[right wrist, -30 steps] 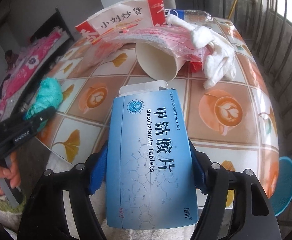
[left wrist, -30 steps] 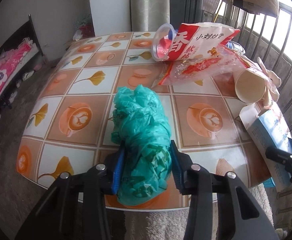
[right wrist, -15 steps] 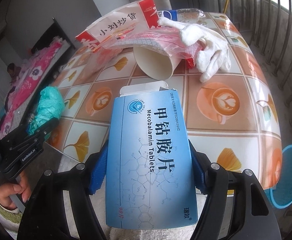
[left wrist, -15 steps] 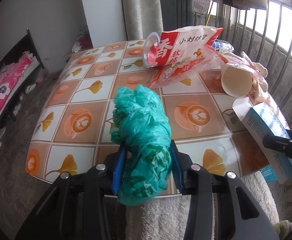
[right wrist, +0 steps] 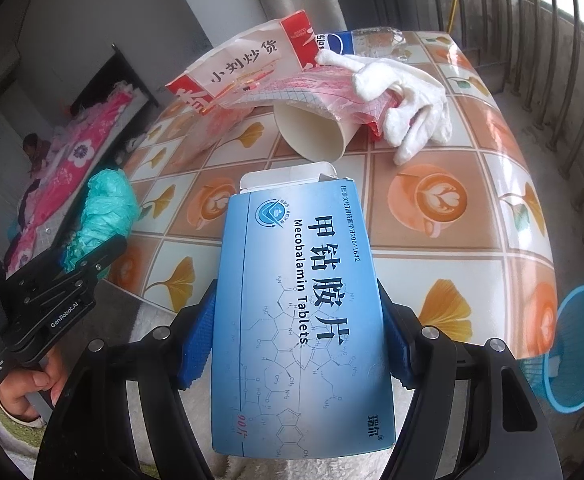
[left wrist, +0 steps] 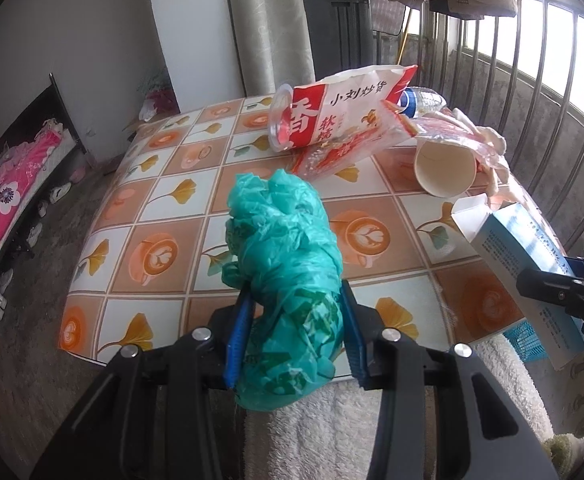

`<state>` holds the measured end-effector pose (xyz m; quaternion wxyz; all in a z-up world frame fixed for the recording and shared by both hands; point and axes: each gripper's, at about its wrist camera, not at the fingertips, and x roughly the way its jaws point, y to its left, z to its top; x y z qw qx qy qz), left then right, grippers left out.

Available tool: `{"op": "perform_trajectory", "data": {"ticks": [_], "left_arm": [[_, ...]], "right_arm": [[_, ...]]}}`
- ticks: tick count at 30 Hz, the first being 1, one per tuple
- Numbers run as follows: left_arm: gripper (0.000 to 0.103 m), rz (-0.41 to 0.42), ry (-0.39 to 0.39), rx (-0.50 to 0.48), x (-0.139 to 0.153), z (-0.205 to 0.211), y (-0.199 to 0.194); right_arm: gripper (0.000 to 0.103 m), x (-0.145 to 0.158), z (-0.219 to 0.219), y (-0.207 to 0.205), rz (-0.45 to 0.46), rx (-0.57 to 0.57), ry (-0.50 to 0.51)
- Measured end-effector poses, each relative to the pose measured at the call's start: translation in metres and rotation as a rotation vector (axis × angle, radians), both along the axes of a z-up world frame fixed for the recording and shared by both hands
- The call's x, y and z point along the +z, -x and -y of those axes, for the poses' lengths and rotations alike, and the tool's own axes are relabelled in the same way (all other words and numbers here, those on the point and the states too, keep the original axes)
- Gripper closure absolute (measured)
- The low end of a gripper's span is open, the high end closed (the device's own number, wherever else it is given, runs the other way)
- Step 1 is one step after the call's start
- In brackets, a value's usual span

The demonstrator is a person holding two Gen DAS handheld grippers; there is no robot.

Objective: Collect trash
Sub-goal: 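Carry the green bag and blue box toward the blue wastebasket with both grippers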

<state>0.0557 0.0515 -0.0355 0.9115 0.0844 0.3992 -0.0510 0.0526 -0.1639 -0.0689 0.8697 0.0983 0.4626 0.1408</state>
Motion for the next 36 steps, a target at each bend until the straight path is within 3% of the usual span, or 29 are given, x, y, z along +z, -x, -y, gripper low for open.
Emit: {"op": "perform_trajectory", "data": {"ticks": [11,23,27,31,36], "left_arm": [[0.063,0.043,-0.01,-0.063,0.02,0.028,0.019],[0.063,0.086,-0.023,-0.188,0.038,0.08,0.032],[0.063,0.092,-0.007,-0.269,0.045,0.11,0.033],[0.063,0.072,0.056,-0.391,0.053,0.151,0.03],[0.063,-0.039,0.185,-0.56,0.052,0.212,0.018]], "right_arm": [[0.036,0.014,0.025,0.027,0.031,-0.041,-0.048],[0.036,0.031,0.095,0.065,0.088,-0.201,-0.12],[0.036,0.039,0.131,0.082,0.123,-0.296,-0.133],[0.036,0.046,0.176,0.103,0.158,-0.43,-0.143],[0.036,0.041,0.248,0.143,0.182,-0.666,-0.222]]}}
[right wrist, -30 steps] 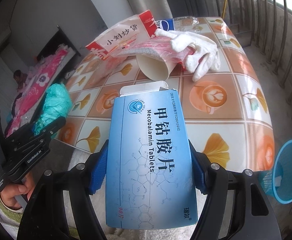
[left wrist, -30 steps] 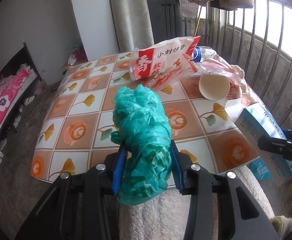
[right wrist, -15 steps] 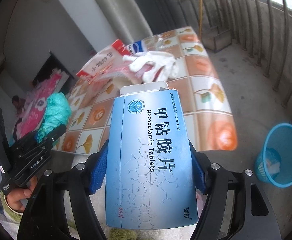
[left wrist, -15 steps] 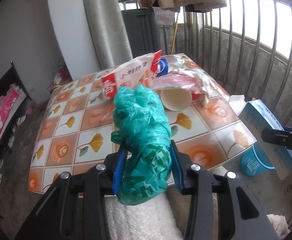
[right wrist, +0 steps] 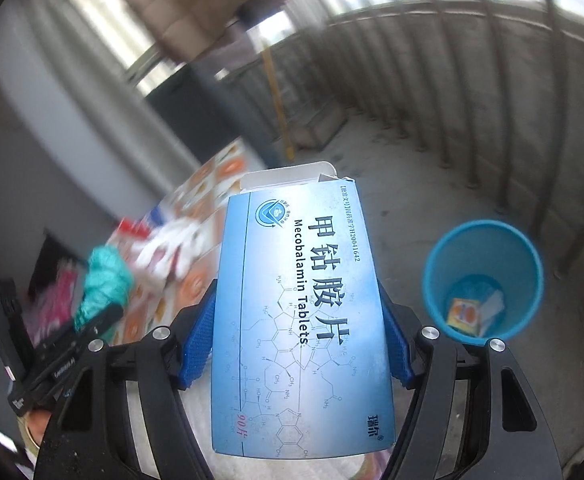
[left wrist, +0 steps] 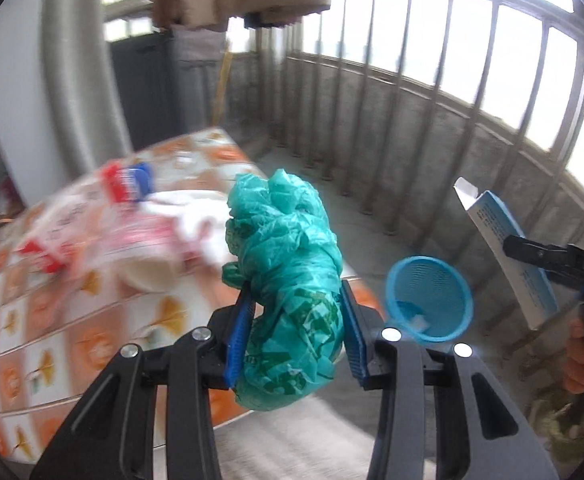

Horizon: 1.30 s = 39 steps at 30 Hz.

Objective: Collect trash
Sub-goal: 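Carry the green bag and blue box toward the blue wastebasket with both grippers, then open both grippers over the blue wastebasket to drop the bag and box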

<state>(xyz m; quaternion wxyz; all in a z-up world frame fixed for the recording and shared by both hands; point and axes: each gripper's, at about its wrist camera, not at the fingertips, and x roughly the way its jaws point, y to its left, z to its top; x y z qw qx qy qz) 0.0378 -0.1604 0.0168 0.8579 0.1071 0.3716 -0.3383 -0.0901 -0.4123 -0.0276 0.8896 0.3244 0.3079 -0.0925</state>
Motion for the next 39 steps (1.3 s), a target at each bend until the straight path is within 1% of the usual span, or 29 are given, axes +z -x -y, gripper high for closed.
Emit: {"op": "perform_trajectory", "data": {"ticks": [2,3,5,6,9,12,14,16,17,18,19,20,22,24,25,27,29,30,31,33,36,38,39], "left_arm": [[0.063,-0.081,0.039,-0.065,-0.004,0.027,-0.006],[0.063,-0.142,0.062,-0.11,-0.009,0.047,-0.01],[0.063,-0.218,0.08,-0.158,-0.017,0.075,-0.014],[0.063,-0.274,0.084,-0.191,-0.025,0.096,-0.017],[0.063,-0.392,0.066,-0.256,-0.052,0.146,-0.027],[0.063,-0.505,0.044,-0.289,-0.082,0.189,-0.035],[0.063,-0.546,0.025,-0.305,-0.097,0.217,-0.039],[0.062,-0.59,0.027,-0.334,-0.11,0.25,-0.044],[0.059,-0.608,0.035,-0.336,-0.117,0.267,-0.045],[0.054,-0.617,0.036,-0.339,-0.121,0.279,-0.049],[0.04,-0.622,0.033,-0.34,-0.128,0.292,-0.05],[0.031,-0.622,0.03,-0.336,-0.133,0.302,-0.05],[0.031,-0.618,0.013,-0.319,-0.145,0.316,-0.048],[0.031,-0.631,0.006,-0.316,-0.151,0.319,-0.048],[0.031,-0.637,0.016,-0.313,-0.151,0.311,-0.05],[0.031,-0.633,0.044,-0.31,-0.148,0.299,-0.052],[0.031,-0.592,0.066,-0.281,-0.14,0.279,-0.056],[0.031,-0.541,0.099,-0.245,-0.129,0.267,-0.059],[0.031,-0.509,0.116,-0.226,-0.121,0.256,-0.059],[0.031,-0.47,0.152,-0.204,-0.103,0.236,-0.062],[0.03,-0.395,0.18,-0.192,-0.075,0.206,-0.06],[0.027,-0.33,0.172,-0.188,-0.059,0.185,-0.055],[0.025,-0.303,0.179,-0.185,-0.05,0.172,-0.053]], "right_arm": [[0.036,-0.008,0.022,0.013,-0.001,-0.08,-0.039],[0.036,-0.015,0.036,0.022,-0.005,-0.127,-0.068],[0.036,-0.031,0.057,0.034,-0.016,-0.193,-0.127],[0.036,-0.044,0.069,0.039,-0.026,-0.228,-0.17],[0.036,-0.075,0.09,0.043,-0.052,-0.283,-0.271],[0.036,-0.106,0.111,0.036,-0.057,-0.317,-0.383],[0.036,-0.121,0.124,0.029,-0.048,-0.332,-0.443],[0.034,-0.134,0.145,0.022,-0.013,-0.354,-0.508],[0.032,-0.14,0.154,0.019,0.0,-0.37,-0.525],[0.021,-0.15,0.167,0.014,0.003,-0.406,-0.542],[0.015,-0.157,0.173,0.013,0.006,-0.432,-0.55],[0.013,-0.166,0.182,0.014,0.007,-0.461,-0.559],[0.013,-0.188,0.193,0.018,-0.048,-0.525,-0.588],[0.013,-0.202,0.192,0.024,-0.07,-0.548,-0.622],[0.013,-0.205,0.188,0.027,-0.072,-0.543,-0.62],[0.013,-0.205,0.179,0.031,-0.095,-0.529,-0.581],[0.013,-0.202,0.169,0.035,-0.114,-0.514,-0.546],[0.013,-0.198,0.164,0.037,-0.12,-0.509,-0.526],[0.013,-0.193,0.159,0.038,-0.128,-0.504,-0.504],[0.013,-0.183,0.15,0.037,-0.144,-0.485,-0.447],[0.013,-0.159,0.134,0.028,-0.172,-0.438,-0.32],[0.013,-0.141,0.12,0.022,-0.185,-0.407,-0.226],[0.012,-0.129,0.112,0.018,-0.188,-0.391,-0.174]]}}
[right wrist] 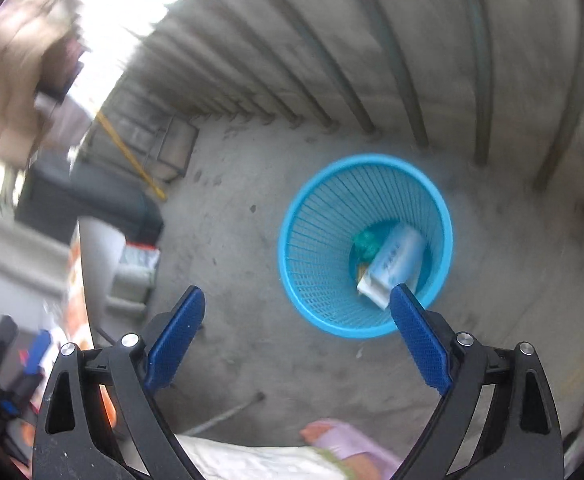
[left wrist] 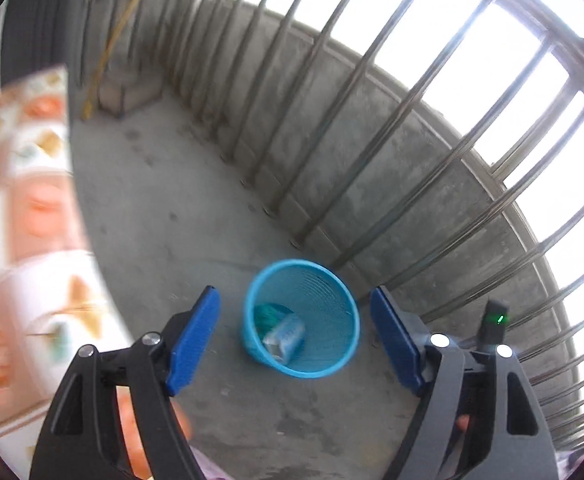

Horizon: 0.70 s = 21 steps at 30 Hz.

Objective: Collect trash
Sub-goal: 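Open both grippers over the blue wastebasket to drop the bag and box, then move both grippers back over the table toward the remaining trash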

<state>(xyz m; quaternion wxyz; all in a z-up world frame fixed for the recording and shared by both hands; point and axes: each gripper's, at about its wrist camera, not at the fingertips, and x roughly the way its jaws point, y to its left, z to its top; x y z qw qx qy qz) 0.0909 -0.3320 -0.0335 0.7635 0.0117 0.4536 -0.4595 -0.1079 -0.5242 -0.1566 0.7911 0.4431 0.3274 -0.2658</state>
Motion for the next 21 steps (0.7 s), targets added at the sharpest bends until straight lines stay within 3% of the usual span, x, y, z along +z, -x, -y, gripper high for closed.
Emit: {"op": "perform_trajectory", "data": {"ticks": [2,4,9,13,17,21], "left_arm": [[0.013,0.036,0.002,0.03,0.012,-0.025,0.003],[0.009,0.079,-0.003,0.071,0.023,-0.056,0.007],[0.006,0.189,-0.016,0.173,0.038,-0.134,0.013],[0.006,0.235,-0.024,0.254,0.044,-0.196,0.014],[0.006,0.267,-0.018,0.377,0.046,-0.263,0.012],[0.006,0.274,0.019,0.481,0.047,-0.323,0.007]], "right_arm": [[0.007,0.018,-0.016,-0.009,-0.02,0.032,0.084],[0.008,0.034,-0.036,-0.02,-0.029,0.071,0.171],[0.008,0.056,-0.083,-0.052,-0.105,0.143,0.362],[0.008,0.072,-0.119,-0.073,-0.089,0.229,0.499],[0.008,0.089,-0.147,-0.091,0.005,0.344,0.54],[0.008,0.104,-0.175,-0.116,0.099,0.481,0.479]]}}
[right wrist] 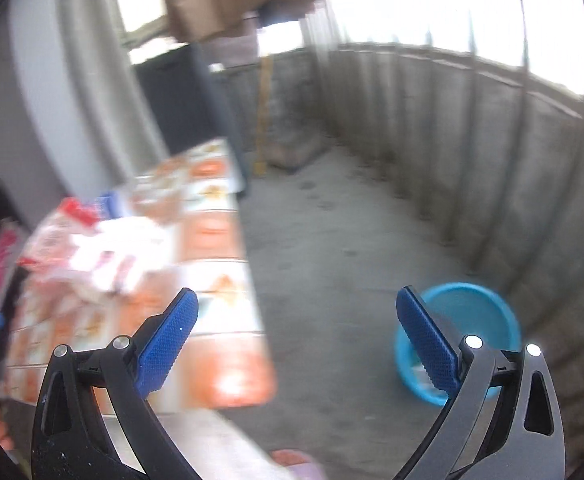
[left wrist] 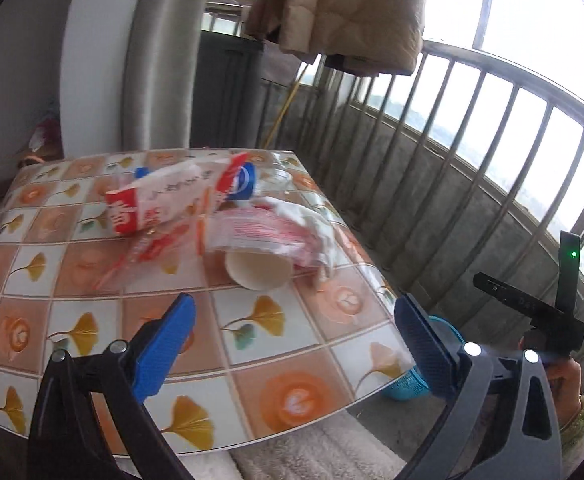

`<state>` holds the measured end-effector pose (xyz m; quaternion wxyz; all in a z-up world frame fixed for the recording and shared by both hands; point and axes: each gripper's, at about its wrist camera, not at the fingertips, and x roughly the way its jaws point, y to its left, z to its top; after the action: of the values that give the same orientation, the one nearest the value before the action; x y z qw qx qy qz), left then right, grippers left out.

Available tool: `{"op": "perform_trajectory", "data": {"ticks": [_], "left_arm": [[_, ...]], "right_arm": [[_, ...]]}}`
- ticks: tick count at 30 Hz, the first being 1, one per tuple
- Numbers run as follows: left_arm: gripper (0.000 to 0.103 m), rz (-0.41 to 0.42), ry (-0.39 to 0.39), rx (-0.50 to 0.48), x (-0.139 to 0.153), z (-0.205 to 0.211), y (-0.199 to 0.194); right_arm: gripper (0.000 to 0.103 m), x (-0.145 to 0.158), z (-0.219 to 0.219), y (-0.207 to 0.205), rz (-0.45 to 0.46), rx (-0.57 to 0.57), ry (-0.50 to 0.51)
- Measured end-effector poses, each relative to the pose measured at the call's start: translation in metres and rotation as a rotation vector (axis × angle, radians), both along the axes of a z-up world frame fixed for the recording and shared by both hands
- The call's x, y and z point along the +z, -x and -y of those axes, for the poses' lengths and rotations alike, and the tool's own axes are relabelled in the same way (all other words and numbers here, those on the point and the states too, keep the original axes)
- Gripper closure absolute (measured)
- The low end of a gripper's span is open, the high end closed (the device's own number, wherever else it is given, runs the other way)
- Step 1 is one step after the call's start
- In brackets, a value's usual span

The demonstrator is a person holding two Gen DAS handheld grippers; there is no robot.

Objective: Collect trash
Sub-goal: 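Move both grippers back over the table toward the remaining trash, then grasp the thin clear wrapper with the left gripper while the right gripper grasps the white glove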

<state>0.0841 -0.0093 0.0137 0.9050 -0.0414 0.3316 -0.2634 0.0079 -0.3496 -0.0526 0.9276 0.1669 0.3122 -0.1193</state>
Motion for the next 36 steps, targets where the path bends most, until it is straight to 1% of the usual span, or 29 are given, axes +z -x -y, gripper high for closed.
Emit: {"op": "perform_trajectory", "data": {"ticks": [3,5,6,9,11,12,14,17,18,20,21,23,24,25,27,28,30,32,33,35,36], "left_arm": [[0.006,0.003,0.054,0.06,0.001,-0.039,-0.006],[0.006,0.001,0.083,0.093,0.0,-0.059,-0.009],[0.006,-0.005,0.11,0.111,-0.002,-0.072,-0.013],[0.006,0.003,0.16,0.132,-0.004,-0.085,-0.017],[0.006,0.027,0.151,0.13,-0.003,-0.085,-0.019],[0.006,0.049,0.129,0.123,-0.007,-0.083,-0.021],[0.006,0.061,0.092,0.113,-0.013,-0.078,-0.025],[0.007,0.098,0.014,0.094,-0.024,-0.067,-0.031],[0.009,0.13,-0.04,0.094,-0.027,-0.06,-0.033],[0.018,0.168,-0.122,0.093,-0.031,-0.051,-0.037],[0.02,0.204,-0.191,0.089,-0.034,-0.041,-0.039],[0.03,0.248,-0.275,0.08,-0.04,-0.031,-0.041],[0.032,0.278,-0.332,0.067,-0.044,-0.022,-0.043],[0.035,0.294,-0.365,0.056,-0.047,-0.016,-0.044],[0.039,0.313,-0.433,0.032,-0.055,-0.004,-0.047],[0.04,0.308,-0.469,0.018,-0.061,0.002,-0.051],[0.046,0.286,-0.533,0.012,-0.073,0.011,-0.061],[0.055,0.274,-0.566,0.021,-0.08,0.014,-0.066],[0.057,0.27,-0.577,0.036,-0.082,0.015,-0.07],[0.07,0.262,-0.574,0.057,-0.081,0.013,-0.073],[0.073,0.255,-0.564,0.069,-0.08,0.011,-0.074]], "right_arm": [[0.008,0.006,-0.02,-0.021,0.002,0.115,-0.083],[0.008,0.009,-0.032,-0.032,-0.002,0.175,-0.133],[0.008,0.01,-0.039,-0.038,-0.007,0.204,-0.161],[0.008,0.009,-0.051,-0.055,-0.016,0.273,-0.25],[0.01,0.012,-0.063,-0.057,-0.027,0.295,-0.305],[0.011,0.01,-0.065,-0.061,-0.034,0.304,-0.342],[0.012,0.008,-0.071,-0.064,-0.044,0.321,-0.396],[0.014,0.008,-0.086,-0.066,-0.065,0.332,-0.418],[0.014,0.006,-0.089,-0.067,-0.078,0.338,-0.428],[0.015,0.003,-0.091,-0.069,-0.09,0.346,-0.445],[0.015,0.002,-0.092,-0.07,-0.096,0.348,-0.453],[0.016,0.001,-0.093,-0.071,-0.103,0.348,-0.459],[0.016,0.0,-0.094,-0.071,-0.106,0.347,-0.46],[0.016,0.0,-0.095,-0.072,-0.11,0.348,-0.461],[0.016,-0.002,-0.097,-0.074,-0.12,0.353,-0.465],[0.017,-0.003,-0.098,-0.074,-0.124,0.356,-0.467],[0.018,-0.006,-0.1,-0.075,-0.132,0.36,-0.471],[0.019,-0.008,-0.101,-0.077,-0.137,0.363,-0.474],[0.02,-0.008,-0.101,-0.077,-0.139,0.366,-0.476],[0.021,-0.009,-0.1,-0.077,-0.14,0.369,-0.486],[0.022,-0.01,-0.098,-0.077,-0.138,0.371,-0.5]]}}
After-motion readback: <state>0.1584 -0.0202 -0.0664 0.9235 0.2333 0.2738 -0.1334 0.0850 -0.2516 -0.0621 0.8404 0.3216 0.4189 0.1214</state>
